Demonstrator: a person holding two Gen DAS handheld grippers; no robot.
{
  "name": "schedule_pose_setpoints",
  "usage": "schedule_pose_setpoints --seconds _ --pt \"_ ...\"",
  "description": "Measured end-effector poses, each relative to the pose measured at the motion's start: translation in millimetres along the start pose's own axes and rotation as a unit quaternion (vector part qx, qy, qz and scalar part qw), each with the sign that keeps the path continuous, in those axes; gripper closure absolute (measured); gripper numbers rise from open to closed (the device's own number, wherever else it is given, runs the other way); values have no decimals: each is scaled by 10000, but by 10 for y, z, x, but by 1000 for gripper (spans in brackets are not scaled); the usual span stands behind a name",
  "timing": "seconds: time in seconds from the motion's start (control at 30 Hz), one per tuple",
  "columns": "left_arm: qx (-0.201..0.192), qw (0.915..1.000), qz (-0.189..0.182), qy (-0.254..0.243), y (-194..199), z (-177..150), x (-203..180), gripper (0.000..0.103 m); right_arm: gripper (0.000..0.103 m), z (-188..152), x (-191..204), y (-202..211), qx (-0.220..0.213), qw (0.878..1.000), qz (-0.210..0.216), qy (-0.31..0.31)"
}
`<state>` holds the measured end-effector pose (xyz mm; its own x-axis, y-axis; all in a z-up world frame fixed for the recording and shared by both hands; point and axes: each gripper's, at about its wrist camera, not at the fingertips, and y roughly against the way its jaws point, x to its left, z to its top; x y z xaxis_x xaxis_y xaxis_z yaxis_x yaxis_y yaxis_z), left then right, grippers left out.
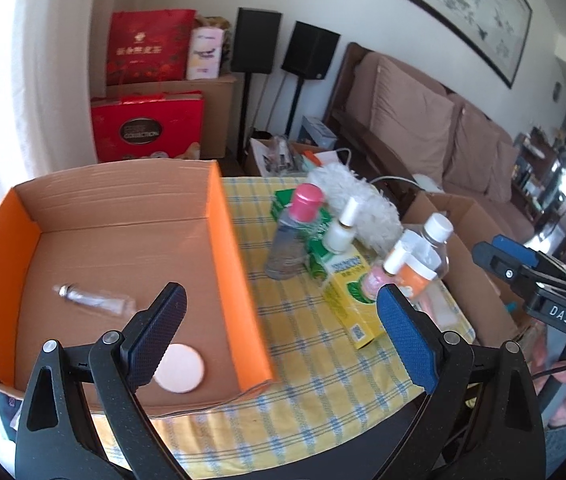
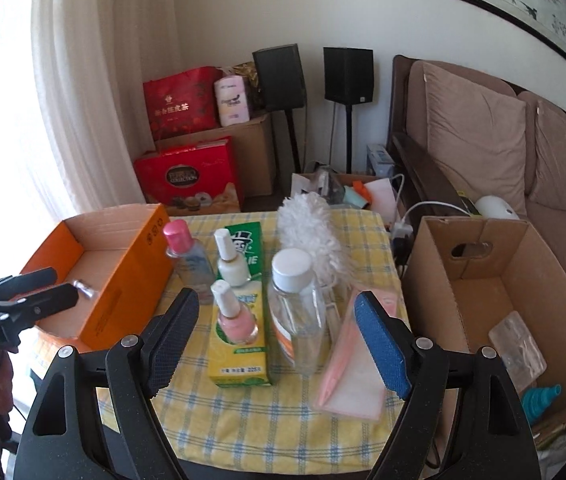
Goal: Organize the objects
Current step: 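Withdraw both tools from the box back over the table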
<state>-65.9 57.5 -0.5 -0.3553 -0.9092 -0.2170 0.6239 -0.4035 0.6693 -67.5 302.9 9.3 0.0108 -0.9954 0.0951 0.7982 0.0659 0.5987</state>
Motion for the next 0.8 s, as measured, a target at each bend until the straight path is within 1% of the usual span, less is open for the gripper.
schedule_pose_setpoints --seconds 0.23,0.33,0.53,0.63,0.7,0.8 --pt "4 9993 -110 -357 -186 -21 -355 8 22 -11 -152 -39 -44 9999 -68 -143" --pt "22 9989 -180 -427 -307 -15 -478 8 23 -4 -206 -61 -68 9998 -83 -176" --pt "-8 9979 -399 -504 -540 27 -652 8 32 18 -285 -133 -112 9997 95 -214" --pt "33 9974 -429 -576 -650 36 -720 13 38 31 -296 -196 -76 9997 116 -196" --pt "60 9970 -455 -619 -722 39 -757 13 43 49 -313 -238 -60 9996 168 -206" --pt "90 9964 -515 -671 -808 35 -804 18 45 66 -319 -285 -45 9995 247 -187"
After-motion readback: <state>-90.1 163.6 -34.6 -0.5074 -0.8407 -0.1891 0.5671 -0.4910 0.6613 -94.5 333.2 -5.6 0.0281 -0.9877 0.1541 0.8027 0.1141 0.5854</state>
